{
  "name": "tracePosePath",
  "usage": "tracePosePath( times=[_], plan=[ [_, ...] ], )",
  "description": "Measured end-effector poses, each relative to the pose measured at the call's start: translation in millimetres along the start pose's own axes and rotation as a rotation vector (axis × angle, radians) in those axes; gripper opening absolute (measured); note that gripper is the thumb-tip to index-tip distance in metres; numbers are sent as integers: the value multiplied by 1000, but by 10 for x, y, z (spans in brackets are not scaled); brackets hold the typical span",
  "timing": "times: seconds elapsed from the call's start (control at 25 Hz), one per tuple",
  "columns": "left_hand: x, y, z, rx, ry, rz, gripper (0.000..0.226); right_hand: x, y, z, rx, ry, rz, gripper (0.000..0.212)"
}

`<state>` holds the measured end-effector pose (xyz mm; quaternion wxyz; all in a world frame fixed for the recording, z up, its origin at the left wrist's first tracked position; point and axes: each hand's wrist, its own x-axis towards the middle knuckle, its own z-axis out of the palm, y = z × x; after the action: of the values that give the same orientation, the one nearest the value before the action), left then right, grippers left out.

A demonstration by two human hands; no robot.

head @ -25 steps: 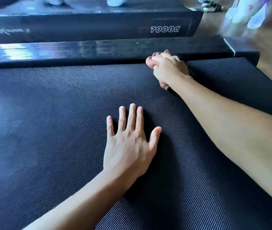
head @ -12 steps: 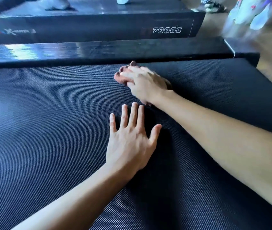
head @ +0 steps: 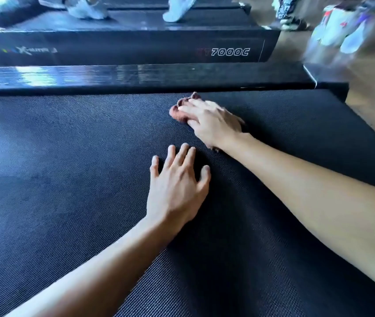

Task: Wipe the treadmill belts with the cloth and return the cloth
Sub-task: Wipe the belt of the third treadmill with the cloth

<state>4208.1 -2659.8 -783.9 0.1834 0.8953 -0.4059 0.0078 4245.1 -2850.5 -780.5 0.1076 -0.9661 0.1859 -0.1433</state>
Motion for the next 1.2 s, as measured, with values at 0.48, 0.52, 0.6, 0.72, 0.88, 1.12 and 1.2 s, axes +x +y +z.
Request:
tracePosePath(
  times=[0.48, 0.52, 0.6, 0.72, 0.88, 1.12, 1.2],
  plan=[
    [-93, 1, -21, -43, 191, -83, 43, -2334, -233, -538, -94, 108, 86, 47],
    [-147, 62, -33, -3, 162, -93, 46, -2490, -252, -585, -94, 121, 96, 46],
    [-302, 217, -43, 13, 80, -121, 48, -2772, -280, -664, -81, 130, 107, 46],
    [-609, 434, -14, 28, 12, -106, 52, -3188, -335, -782, -71, 98, 85, 46],
    [-1006, 698, -2, 57, -3, -68, 57, -3826, -392, -1004, -45, 97, 32, 43],
    [-979, 1079, 149, 88, -48, 59, 54, -4405, -284, -1217, -67, 44, -72, 43],
    [-1003, 1072, 202, 114, -39, 67, 53, -4202, -133, -1240, -101, 60, 79, 43]
  ],
)
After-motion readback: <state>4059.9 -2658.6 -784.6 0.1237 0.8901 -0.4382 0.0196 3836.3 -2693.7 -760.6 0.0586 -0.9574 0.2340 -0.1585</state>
